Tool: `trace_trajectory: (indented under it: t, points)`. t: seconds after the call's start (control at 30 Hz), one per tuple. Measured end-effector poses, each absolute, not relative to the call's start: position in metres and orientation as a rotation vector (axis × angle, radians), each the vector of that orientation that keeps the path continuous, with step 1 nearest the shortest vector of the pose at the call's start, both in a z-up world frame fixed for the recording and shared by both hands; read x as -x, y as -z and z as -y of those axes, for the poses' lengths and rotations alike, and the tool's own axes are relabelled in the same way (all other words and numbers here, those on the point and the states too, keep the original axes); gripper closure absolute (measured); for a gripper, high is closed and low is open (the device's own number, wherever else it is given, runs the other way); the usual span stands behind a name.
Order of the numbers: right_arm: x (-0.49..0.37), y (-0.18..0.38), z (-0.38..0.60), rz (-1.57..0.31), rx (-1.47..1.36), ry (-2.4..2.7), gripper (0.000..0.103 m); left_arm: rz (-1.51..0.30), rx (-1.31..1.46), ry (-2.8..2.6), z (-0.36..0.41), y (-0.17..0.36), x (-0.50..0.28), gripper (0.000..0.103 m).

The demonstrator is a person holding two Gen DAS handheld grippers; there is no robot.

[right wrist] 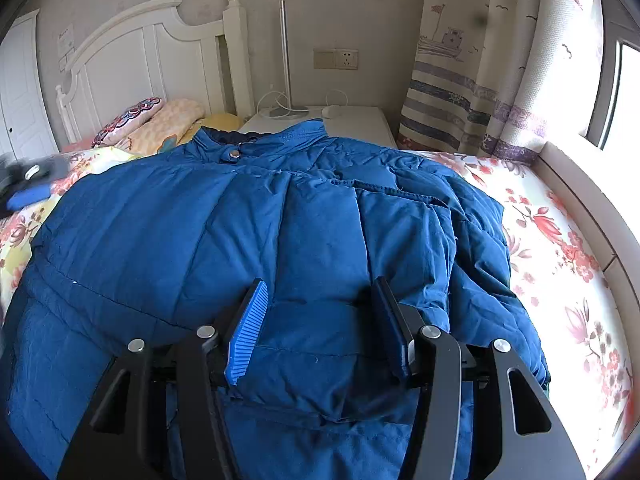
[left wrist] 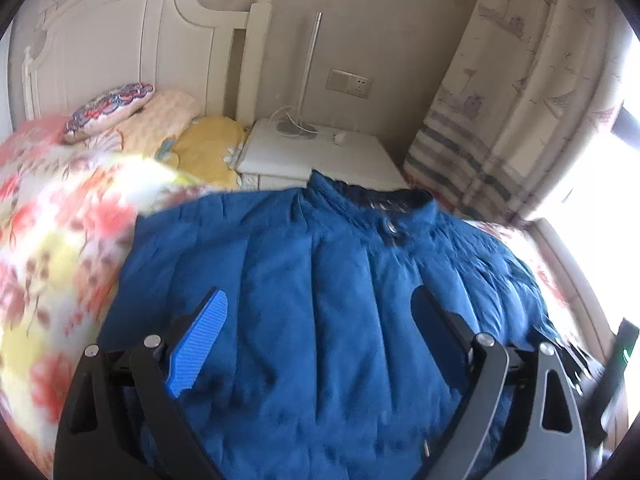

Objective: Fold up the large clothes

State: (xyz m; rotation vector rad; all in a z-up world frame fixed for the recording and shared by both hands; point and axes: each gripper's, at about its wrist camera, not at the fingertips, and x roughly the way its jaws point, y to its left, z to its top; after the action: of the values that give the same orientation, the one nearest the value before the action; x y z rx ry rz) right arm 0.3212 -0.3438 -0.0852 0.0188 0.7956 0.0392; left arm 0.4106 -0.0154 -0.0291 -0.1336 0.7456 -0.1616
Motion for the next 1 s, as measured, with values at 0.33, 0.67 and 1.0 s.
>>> trace_trajectory:
  t: [0.33,0.67,1.0]
  points:
    - [-0.322,0.083,0.346,-0.797,-0.047,-0.054,0.051,-0.827,0.035,0.083,0.025,0.087,-0.460,0.005]
    - [-0.373,0.048,0.295,-0.755,0.084,-0.042,0.041,-0.827,0.047,0.094,0.020,0.092,-0.462,0.003]
    - [-0.376,0.062,0.335,-0.740,-0.061,0.062,0.037,-0.820,0.068,0.103,0.017,0.092,-0.461,0.003]
